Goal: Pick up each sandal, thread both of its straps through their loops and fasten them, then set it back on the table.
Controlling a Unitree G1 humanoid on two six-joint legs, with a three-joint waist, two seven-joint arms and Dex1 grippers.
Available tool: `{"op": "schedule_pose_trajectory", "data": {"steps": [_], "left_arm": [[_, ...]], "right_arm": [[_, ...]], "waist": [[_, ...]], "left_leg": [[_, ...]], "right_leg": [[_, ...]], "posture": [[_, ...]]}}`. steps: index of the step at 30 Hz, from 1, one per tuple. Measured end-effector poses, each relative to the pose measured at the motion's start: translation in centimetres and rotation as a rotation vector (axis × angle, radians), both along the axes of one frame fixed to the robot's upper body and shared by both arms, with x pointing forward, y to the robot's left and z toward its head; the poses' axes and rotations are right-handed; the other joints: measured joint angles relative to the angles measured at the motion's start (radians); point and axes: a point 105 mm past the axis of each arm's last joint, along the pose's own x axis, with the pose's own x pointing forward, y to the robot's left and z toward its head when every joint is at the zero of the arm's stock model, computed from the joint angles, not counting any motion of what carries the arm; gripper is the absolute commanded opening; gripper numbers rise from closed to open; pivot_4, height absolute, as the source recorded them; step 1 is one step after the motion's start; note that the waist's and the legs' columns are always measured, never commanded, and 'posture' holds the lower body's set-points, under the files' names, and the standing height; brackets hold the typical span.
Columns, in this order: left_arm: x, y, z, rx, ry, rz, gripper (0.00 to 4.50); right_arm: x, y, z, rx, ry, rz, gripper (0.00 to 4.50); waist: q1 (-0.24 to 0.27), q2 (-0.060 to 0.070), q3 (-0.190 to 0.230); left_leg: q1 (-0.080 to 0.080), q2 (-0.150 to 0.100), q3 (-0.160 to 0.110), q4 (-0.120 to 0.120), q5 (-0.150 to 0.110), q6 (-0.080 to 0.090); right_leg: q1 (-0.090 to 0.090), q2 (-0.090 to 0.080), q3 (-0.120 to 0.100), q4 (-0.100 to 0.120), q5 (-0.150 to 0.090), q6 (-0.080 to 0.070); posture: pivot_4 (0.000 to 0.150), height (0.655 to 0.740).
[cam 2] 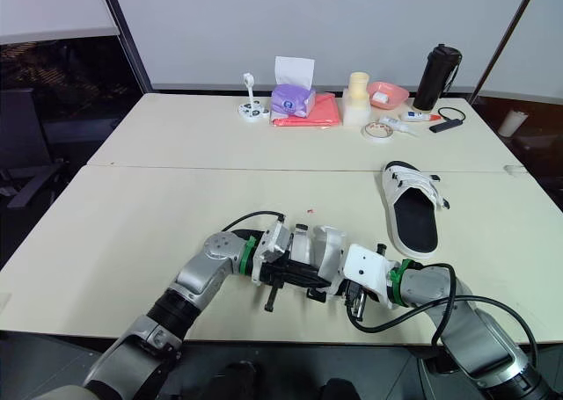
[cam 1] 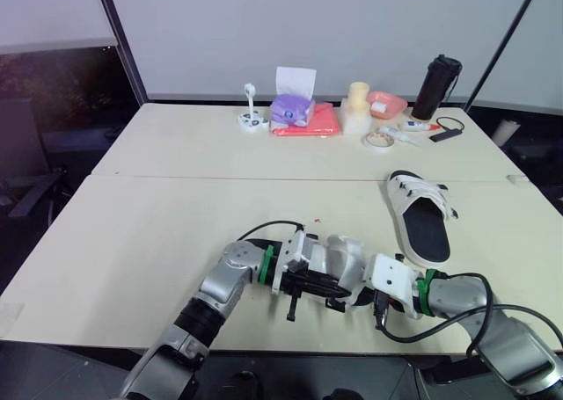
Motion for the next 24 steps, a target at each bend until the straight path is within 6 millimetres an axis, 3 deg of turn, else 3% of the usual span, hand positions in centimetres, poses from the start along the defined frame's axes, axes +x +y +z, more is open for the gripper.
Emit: {"op": "schedule_pose_trajectory", "data": {"steps": [12,24], "left_arm": [[0.7,0.4,0.0,-0.128,-0.046,0.097,0.05],[-1.0,2.2,-0.6,-0.12,-0.055,0.054,0.05]], "right_arm": [[0.1,0.1,0.0,-0.001,-0.002,0.003,0.0],[0.1,0.1,0.1,0.0,-0.004,0.013,0.0]], "waist": [[-0.001,0.0,0.0],[-0.003,0.002,0.001]], "left_leg": [[0.0,0.0,0.0,0.0,0.0,0.0],[0.0,0.001,-0.001,-0.001,-0.001,-0.001]], "right_leg": [[0.0,0.0,0.0,-0.001,0.0,0.0],[-0.002,0.0,0.001,-0.001,0.0,0.0]], "posture": [[0.15,0.74],[0.15,0.74]]}}
